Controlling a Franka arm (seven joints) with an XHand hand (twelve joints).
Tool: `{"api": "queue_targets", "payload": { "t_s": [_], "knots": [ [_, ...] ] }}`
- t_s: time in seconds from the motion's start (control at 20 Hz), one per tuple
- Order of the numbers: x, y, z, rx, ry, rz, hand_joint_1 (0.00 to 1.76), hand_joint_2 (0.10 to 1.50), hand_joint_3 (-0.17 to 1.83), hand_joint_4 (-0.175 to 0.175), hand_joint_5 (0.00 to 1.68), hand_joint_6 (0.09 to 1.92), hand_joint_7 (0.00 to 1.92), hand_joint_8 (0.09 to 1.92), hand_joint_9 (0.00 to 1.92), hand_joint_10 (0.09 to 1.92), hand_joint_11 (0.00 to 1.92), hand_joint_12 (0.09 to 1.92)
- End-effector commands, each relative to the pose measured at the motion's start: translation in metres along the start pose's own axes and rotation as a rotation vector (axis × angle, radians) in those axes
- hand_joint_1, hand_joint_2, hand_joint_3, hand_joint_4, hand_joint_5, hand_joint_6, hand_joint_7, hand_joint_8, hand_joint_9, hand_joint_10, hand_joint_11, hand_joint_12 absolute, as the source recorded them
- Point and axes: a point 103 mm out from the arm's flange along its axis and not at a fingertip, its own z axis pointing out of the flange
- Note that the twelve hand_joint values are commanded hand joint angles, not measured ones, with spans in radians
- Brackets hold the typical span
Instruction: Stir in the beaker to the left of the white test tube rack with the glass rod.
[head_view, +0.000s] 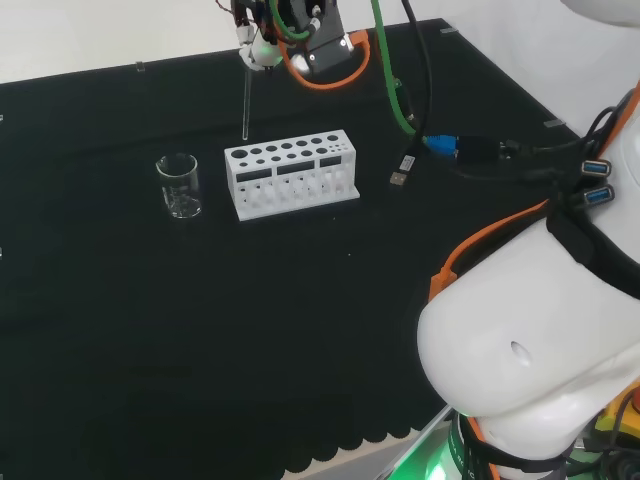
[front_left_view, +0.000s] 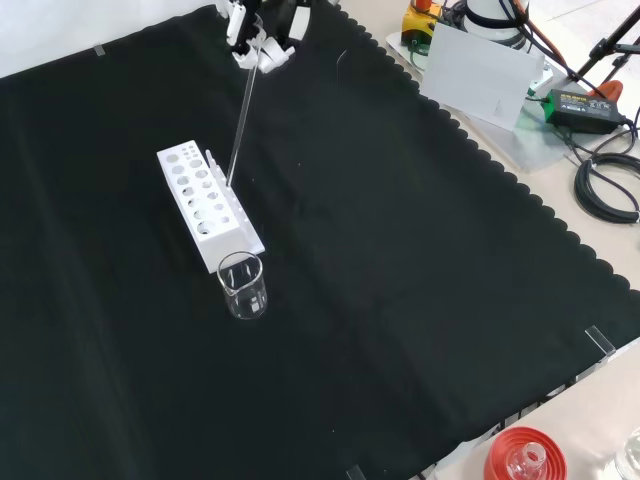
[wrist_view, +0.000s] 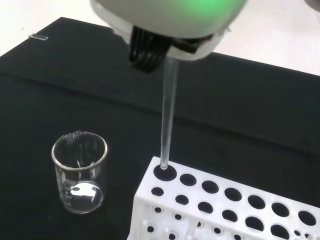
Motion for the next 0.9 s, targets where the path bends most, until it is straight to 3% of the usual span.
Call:
{"api": "queue_targets", "payload": {
  "t_s": [0.05, 0.55, 0.9],
  "knots": [
    [-0.001, -0.004, -0.001, -0.001, -0.002, 0.0, 1.22, 0.58, 0.83, -0.175, 1.24, 0.8, 1.67, 0.64, 1.86, 0.42, 1.71, 0.7],
    [0.018, -0.001, -0.001, 0.005, -0.002, -0.025, 1.22, 0.58, 0.84, -0.175, 1.25, 0.8, 1.67, 0.64, 1.86, 0.41, 1.71, 0.7],
    [0.049, 0.008, -0.006, 0.003, -0.003, -0.084, 1.22, 0.57, 0.84, -0.175, 1.25, 0.79, 1.68, 0.64, 1.86, 0.41, 1.71, 0.7]
  ]
}}
